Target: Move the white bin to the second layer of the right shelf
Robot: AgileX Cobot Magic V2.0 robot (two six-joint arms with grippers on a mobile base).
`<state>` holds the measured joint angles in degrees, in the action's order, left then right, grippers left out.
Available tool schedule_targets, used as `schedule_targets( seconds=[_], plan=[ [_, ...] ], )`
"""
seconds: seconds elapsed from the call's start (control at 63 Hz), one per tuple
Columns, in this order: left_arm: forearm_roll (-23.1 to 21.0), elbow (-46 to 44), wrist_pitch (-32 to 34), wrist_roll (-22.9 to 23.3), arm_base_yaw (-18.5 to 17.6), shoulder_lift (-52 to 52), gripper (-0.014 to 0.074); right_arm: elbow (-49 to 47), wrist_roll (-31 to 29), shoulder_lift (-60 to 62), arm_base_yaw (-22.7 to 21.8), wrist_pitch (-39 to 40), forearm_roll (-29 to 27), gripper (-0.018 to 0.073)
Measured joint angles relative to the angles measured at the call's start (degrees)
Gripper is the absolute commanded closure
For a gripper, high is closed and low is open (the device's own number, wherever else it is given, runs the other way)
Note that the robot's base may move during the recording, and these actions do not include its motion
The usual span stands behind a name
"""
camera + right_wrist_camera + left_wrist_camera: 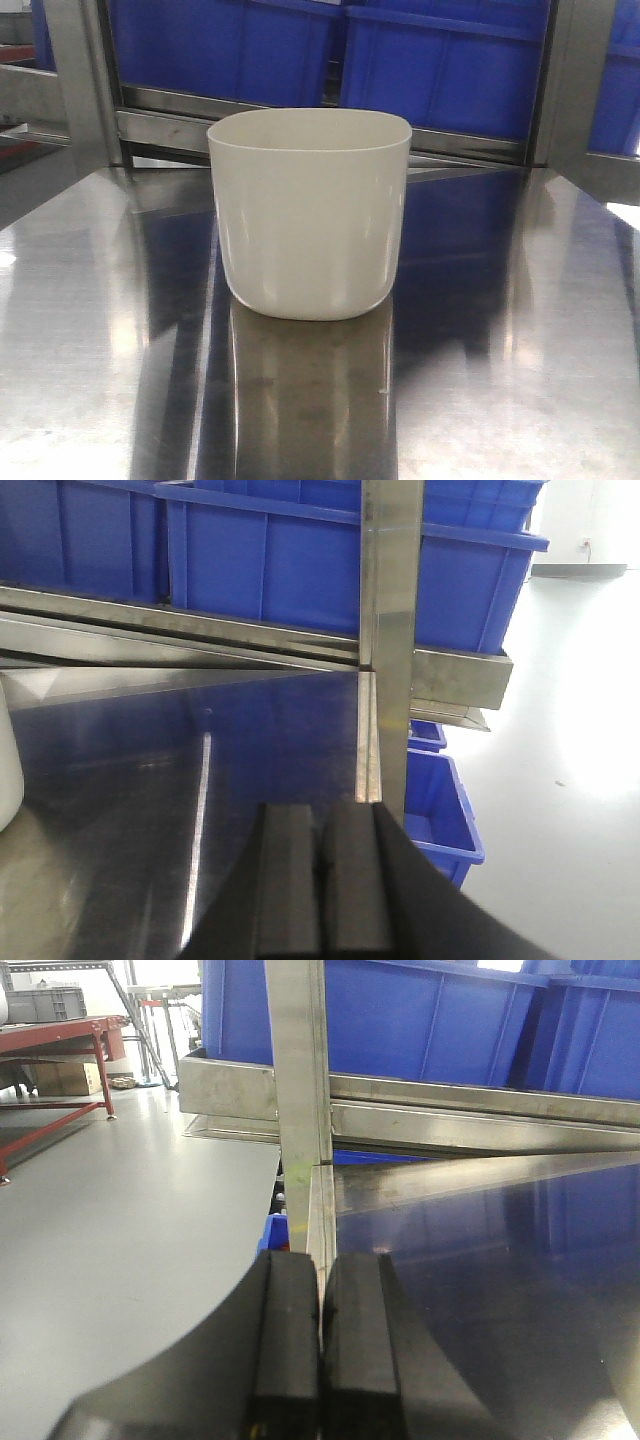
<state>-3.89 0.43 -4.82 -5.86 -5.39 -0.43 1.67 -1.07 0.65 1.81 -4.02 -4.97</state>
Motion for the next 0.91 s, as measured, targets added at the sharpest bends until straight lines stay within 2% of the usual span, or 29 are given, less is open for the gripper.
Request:
schedule_targets(
  seconds=[0.715,0.905],
  plan=[
    [0.0,0.0,0.0,0.0,0.0,0.0,0.0512,0.0,0.0,0.0,0.0,-0.5,0.4,0.0511],
    [0.0,0.0,0.0,0.0,0.0,0.0,0.0512,-2.9,0.0,0.0,0.0,-6.6,0.4,0.0511]
  ],
)
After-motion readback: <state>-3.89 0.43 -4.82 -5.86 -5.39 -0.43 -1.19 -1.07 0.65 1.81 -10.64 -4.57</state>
